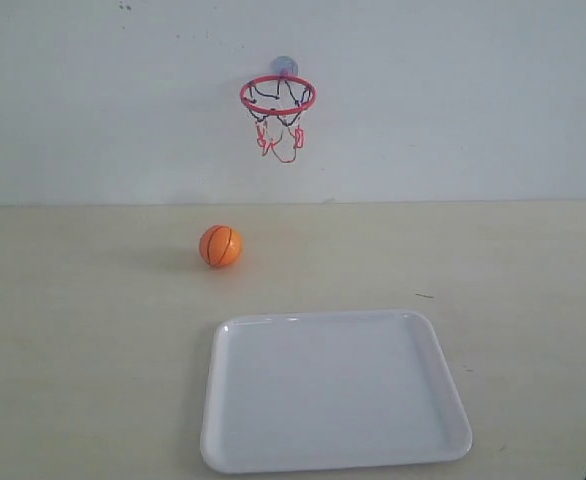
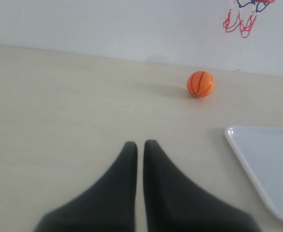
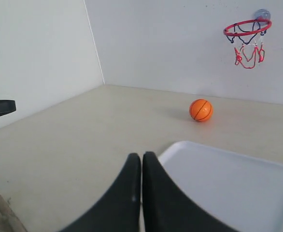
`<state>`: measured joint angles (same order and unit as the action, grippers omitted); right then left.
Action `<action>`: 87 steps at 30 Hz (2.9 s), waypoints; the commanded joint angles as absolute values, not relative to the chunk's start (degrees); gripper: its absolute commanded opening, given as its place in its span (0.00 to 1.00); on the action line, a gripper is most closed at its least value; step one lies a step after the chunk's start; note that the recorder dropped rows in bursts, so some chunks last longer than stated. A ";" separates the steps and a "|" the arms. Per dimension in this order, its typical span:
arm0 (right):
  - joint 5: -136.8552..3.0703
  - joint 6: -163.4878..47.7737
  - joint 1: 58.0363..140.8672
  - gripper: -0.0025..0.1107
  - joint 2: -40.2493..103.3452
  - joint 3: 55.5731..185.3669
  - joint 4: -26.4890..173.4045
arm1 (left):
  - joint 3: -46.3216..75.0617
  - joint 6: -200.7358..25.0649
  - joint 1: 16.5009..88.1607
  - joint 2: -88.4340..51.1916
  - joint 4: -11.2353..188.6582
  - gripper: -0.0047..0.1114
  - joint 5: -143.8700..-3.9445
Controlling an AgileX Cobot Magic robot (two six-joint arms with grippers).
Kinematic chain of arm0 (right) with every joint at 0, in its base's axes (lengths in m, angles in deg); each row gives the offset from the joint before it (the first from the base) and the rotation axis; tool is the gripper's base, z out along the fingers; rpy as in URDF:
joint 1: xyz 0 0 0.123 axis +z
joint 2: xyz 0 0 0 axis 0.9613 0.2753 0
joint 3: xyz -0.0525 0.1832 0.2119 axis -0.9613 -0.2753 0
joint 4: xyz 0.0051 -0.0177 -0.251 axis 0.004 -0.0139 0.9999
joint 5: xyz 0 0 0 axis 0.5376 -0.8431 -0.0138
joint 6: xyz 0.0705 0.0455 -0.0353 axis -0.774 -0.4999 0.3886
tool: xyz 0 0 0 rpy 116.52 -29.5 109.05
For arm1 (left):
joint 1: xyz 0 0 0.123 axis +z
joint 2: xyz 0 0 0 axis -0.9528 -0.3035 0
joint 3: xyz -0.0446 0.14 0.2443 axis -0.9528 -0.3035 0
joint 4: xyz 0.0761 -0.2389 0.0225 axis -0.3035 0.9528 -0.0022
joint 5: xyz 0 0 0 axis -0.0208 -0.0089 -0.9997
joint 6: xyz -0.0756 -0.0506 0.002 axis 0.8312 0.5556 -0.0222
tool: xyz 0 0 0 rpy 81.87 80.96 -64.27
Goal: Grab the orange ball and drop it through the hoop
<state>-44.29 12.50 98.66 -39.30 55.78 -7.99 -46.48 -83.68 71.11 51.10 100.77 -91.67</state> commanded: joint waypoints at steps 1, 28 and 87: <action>-44.84 12.19 98.53 0.02 -39.66 55.57 -7.79 | -46.32 -83.54 71.14 51.19 100.88 0.08 -91.03; -45.11 -76.21 98.53 0.02 -39.66 55.57 77.66 | -46.32 -83.54 71.14 51.19 100.88 0.08 -91.03; -45.20 -76.21 93.06 0.02 -39.66 55.57 77.16 | -46.32 -83.54 71.14 51.19 100.88 0.08 -91.03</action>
<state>-44.82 -76.09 93.43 -39.30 55.55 76.99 -46.48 -83.68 71.11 51.10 100.77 -91.67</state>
